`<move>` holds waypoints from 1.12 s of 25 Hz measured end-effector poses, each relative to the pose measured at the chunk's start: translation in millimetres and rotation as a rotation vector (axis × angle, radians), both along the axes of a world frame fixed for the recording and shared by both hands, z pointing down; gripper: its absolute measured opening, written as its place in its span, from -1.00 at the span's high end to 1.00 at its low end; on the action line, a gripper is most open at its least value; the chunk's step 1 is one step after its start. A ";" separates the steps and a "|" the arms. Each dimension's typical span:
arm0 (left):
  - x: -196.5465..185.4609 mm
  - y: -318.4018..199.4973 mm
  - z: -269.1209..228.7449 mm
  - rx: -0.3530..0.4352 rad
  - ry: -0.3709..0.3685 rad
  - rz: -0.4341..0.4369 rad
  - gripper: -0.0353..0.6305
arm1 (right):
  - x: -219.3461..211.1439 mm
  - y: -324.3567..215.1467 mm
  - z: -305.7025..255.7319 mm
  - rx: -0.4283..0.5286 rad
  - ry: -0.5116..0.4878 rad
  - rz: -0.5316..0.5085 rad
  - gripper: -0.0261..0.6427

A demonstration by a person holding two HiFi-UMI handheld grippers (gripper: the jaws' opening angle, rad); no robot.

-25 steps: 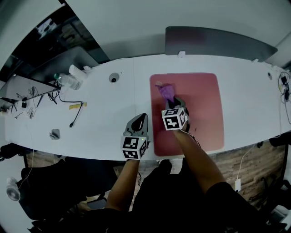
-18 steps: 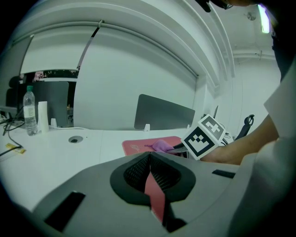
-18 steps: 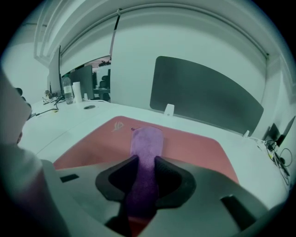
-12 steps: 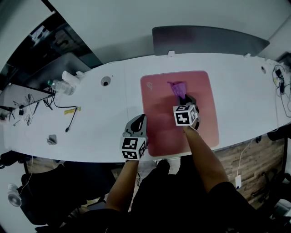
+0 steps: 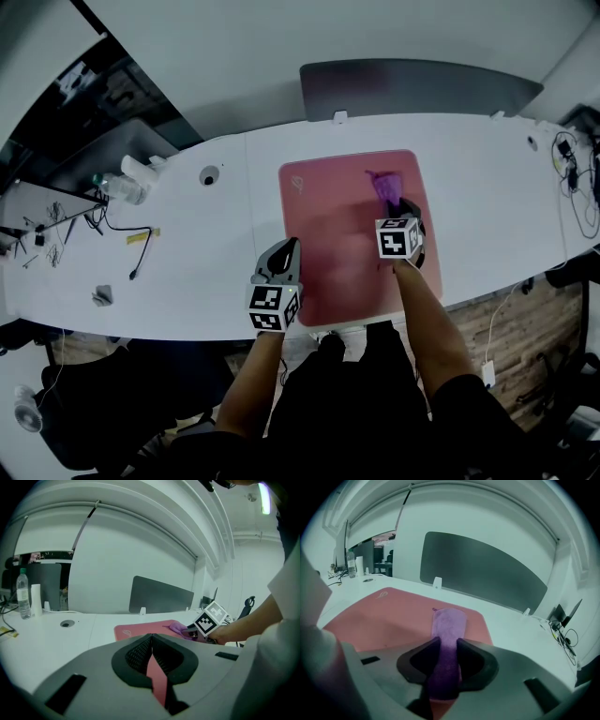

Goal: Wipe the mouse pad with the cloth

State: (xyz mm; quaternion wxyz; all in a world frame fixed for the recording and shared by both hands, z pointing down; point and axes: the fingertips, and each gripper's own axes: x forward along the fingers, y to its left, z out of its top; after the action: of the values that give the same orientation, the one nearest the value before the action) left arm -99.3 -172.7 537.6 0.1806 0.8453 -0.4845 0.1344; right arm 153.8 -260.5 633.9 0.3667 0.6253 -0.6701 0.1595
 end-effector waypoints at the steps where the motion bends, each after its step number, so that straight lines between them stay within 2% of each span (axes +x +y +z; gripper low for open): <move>1: -0.9 -0.1 -0.3 0.000 -0.002 0.000 0.83 | 5.4 -0.4 -0.2 0.002 0.010 0.004 0.56; 13: 4.0 6.8 0.6 -0.004 -0.006 0.002 0.83 | 76.5 7.9 -1.2 0.006 0.070 0.081 0.56; 18: 4.8 11.0 -0.2 -0.005 -0.009 0.003 0.83 | 86.2 11.9 -0.4 0.015 0.072 0.096 0.56; 24: 0.0 16.2 0.2 -0.003 -0.012 -0.009 0.83 | 89.7 12.2 -1.7 0.066 -0.030 0.152 0.56; 28: -7.3 20.5 1.0 -0.006 -0.015 -0.020 0.83 | 80.8 10.1 -21.6 0.153 -0.071 0.128 0.56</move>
State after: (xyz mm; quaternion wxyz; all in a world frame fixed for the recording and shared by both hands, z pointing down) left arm -106.6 -152.2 538.6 0.1806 0.8390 -0.4938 0.1403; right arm 234.6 -250.4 612.3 0.2831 0.6870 -0.6515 0.1531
